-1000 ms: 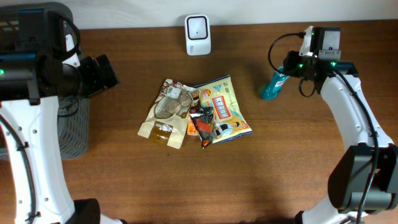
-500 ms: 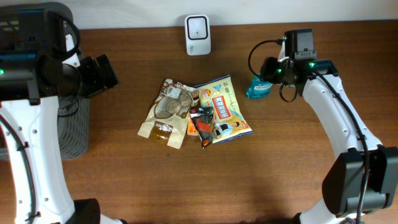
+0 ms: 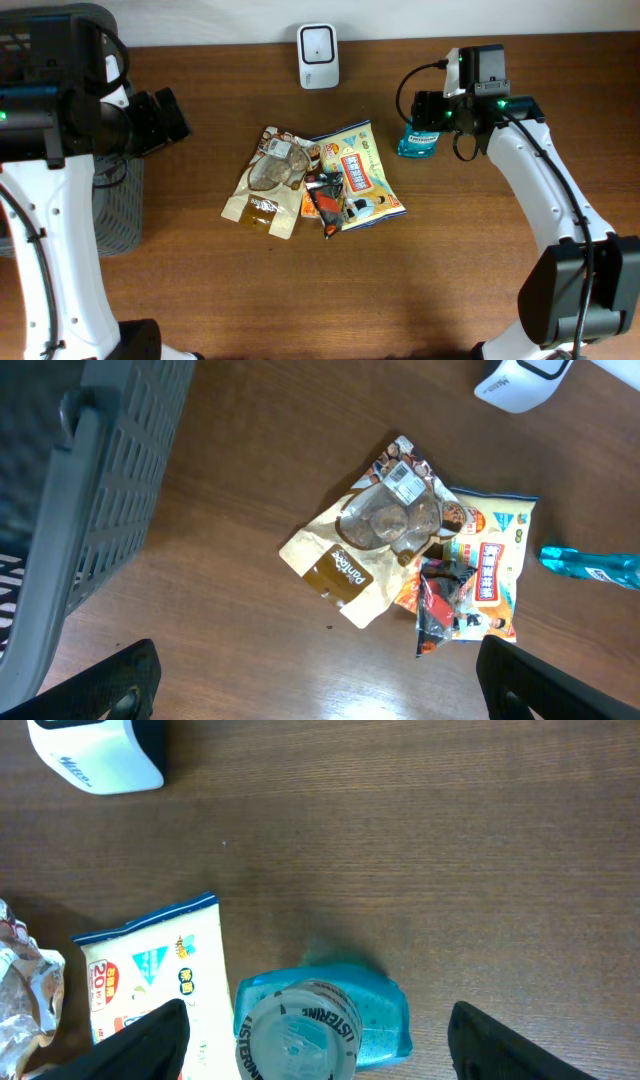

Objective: Scan the item barcode
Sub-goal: 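Lift the teal bottle with the right gripper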

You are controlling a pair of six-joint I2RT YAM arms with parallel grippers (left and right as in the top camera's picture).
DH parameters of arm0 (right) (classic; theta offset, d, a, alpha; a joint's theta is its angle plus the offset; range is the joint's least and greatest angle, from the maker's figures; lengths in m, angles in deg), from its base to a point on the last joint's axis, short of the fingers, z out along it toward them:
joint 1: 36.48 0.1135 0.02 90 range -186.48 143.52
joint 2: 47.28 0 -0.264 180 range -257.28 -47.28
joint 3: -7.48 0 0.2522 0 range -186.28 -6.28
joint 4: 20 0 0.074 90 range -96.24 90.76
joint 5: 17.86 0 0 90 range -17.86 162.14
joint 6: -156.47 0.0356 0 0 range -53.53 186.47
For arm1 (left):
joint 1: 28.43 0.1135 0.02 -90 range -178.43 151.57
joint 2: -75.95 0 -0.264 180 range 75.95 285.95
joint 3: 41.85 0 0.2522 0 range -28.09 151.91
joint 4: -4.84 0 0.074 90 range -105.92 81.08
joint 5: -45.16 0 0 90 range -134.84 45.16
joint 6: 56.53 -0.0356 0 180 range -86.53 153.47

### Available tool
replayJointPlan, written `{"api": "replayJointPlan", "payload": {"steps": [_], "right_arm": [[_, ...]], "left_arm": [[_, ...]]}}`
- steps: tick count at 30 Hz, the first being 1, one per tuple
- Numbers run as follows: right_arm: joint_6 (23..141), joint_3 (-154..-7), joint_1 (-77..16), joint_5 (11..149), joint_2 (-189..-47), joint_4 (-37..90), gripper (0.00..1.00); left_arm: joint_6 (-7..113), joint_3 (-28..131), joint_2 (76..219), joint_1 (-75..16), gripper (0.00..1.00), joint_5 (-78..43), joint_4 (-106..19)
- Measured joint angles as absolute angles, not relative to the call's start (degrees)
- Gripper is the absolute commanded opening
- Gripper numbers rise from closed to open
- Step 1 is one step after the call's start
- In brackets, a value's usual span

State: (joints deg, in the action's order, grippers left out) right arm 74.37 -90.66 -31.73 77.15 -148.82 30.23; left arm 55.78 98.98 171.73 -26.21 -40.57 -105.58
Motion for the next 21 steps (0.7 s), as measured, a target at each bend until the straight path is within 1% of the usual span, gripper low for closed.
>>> {"api": "replayJointPlan", "payload": {"steps": [1, 3, 4, 6, 8, 9, 11, 13, 15, 16, 17, 19, 21], "right_arm": [[74.11, -90.66, -31.73, 77.18, -148.9, 30.18, 0.65], [73.82, -90.66, -31.69, 77.37, -150.02, 30.1, 0.64], [73.78, -90.66, -31.6, 77.37, -150.54, 30.1, 0.61], [73.69, -90.66, -31.03, 76.59, -151.68, 30.14, 0.6], [73.76, -90.66, -29.89, 74.73, -151.92, 30.05, 0.58], [73.78, -90.66, -29.08, 73.59, -152.03, 29.64, 0.51], [73.61, -90.68, -27.71, 71.03, -152.03, 28.74, 0.52], [73.76, -90.75, -26.68, 68.21, -152.25, 28.13, 0.55], [73.74, -90.77, -26.57, 66.29, -152.29, 27.78, 0.56], [73.76, -90.84, -26.57, 65.9, -152.29, 27.78, 0.58], [73.82, -90.9, -26.57, 65.48, -152.29, 27.91, 0.59], [75.27, -91.86, -26.57, 65.02, -152.36, 30.31, 0.59], [79.75, -93.17, -26.57, 64.7, -152.47, 34.16, 0.59]], "left_arm": [[55.78, 98.98, 171.73, -26.21, 0.99, -40.57, -105.58], [55.78, 98.98, 171.73, -26.21, 0.99, -40.57, -105.58], [55.78, 98.98, 171.73, -26.21, 0.99, -40.57, -105.58], [55.78, 98.98, 171.73, -26.21, 0.99, -40.57, -105.58], [55.78, 98.98, 171.73, -26.21, 0.99, -40.57, -105.58], [55.78, 98.98, 171.73, -26.21, 0.99, -40.57, -105.58], [55.78, 98.98, 171.73, -26.21, 0.99, -40.57, -105.58], [55.78, 98.98, 171.73, -26.21, 0.99, -40.57, -105.58], [55.78, 98.98, 171.73, -26.21, 0.99, -40.57, -105.58], [55.78, 98.98, 171.73, -26.21, 0.99, -40.57, -105.58], [55.78, 98.98, 171.73, -26.21, 0.99, -40.57, -105.58], [55.78, 98.98, 171.73, -26.21, 0.99, -40.57, -105.58], [55.78, 98.98, 171.73, -26.21, 0.99, -40.57, -105.58]]}}
